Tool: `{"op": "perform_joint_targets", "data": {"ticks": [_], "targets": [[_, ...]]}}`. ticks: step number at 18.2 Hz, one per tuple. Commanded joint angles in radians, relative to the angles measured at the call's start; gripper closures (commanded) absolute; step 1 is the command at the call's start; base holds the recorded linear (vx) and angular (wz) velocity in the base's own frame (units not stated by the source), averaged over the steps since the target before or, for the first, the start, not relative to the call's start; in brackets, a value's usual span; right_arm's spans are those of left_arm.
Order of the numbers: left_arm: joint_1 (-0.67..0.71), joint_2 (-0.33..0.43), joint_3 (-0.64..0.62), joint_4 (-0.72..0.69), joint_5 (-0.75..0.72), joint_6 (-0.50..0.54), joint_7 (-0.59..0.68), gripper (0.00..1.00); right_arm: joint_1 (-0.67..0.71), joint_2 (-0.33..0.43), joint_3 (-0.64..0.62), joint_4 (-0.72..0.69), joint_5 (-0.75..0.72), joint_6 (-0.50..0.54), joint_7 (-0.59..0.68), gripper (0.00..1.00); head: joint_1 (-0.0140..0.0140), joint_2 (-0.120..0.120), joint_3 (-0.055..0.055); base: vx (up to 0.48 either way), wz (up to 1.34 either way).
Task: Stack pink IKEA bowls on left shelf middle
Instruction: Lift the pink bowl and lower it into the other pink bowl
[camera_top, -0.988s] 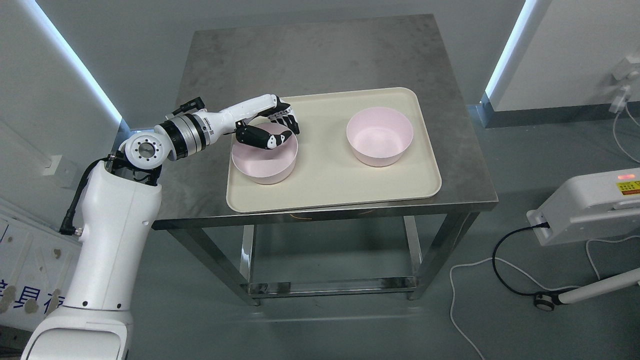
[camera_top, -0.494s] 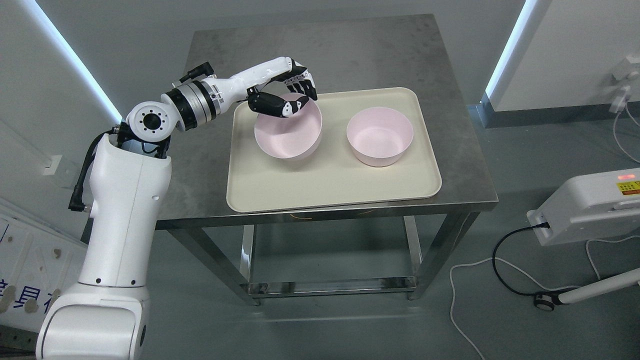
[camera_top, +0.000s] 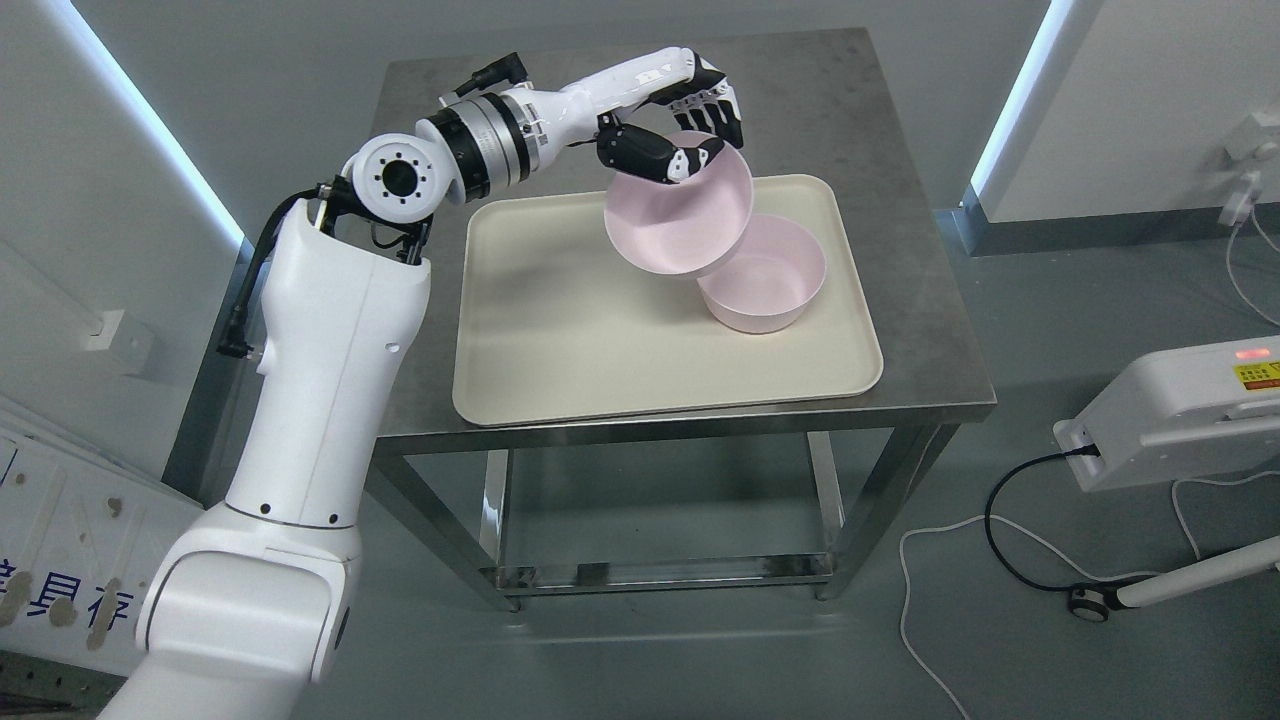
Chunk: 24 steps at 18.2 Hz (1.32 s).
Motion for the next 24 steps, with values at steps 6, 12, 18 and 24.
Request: {"op": "perform_joint_targets", "data": {"ticks": [6,12,18,24], "targets": [[-0.081,-0.067,-0.342,0.218,0.009,-0.009,0.191,0.99,0.000,-0.017,-0.005,-0.017,-0.002,0.001,0.000,0.00,0.0000,0.000,0.000,0.000,0.00],[-0.117,-0.067,-0.330,0.244,-0.004,-0.026,0.180,0.99,0.000,-0.017,-0.005,-0.017,-0.002,0.001,0.000,0.00,0.0000,0.000,0.000,0.000,0.00],[-0.112,-0.067,-0.290,0.264,-0.011,-0.027,0.177,0.97,0.000,-0.017,-0.005,-0.017,-0.002,0.001,0.000,0.00,0.0000,0.000,0.000,0.000,0.00],[-0.103,-0.067,-0.258,0.273,-0.011,-0.029,0.179,0.91,0.000,-0.017,-0.005,-0.017,-0.002,0.001,0.000,0.00,0.0000,0.000,0.000,0.000,0.00]]}}
